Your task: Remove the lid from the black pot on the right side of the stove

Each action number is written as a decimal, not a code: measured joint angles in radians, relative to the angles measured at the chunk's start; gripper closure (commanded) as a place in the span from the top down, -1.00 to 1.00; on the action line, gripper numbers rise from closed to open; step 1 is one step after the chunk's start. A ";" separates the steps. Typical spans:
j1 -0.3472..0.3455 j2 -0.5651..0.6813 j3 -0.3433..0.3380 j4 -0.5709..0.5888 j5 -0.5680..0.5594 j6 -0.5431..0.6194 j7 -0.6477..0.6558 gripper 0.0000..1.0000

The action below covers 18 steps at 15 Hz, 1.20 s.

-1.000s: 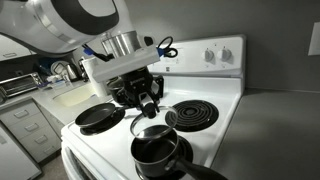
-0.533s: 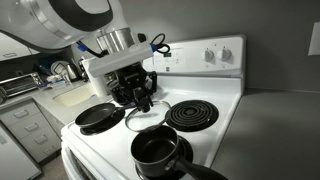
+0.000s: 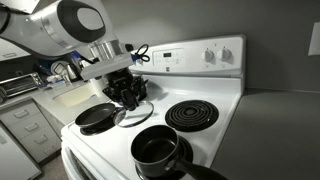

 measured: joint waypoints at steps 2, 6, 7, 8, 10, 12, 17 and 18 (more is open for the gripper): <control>0.014 0.059 0.041 0.053 0.021 -0.003 0.076 -0.72; 0.040 0.152 0.103 0.138 0.075 -0.025 0.178 -0.72; 0.045 0.166 0.114 0.152 0.091 -0.036 0.199 -0.72; 0.050 0.174 0.124 0.157 0.107 -0.040 0.217 -0.72; 0.057 0.182 0.140 0.158 0.124 -0.046 0.267 -0.72; 0.062 0.183 0.152 0.153 0.124 -0.055 0.338 -0.72; 0.057 0.183 0.149 0.107 0.094 -0.074 0.508 -0.72; 0.053 0.184 0.143 0.090 0.085 -0.074 0.531 -0.72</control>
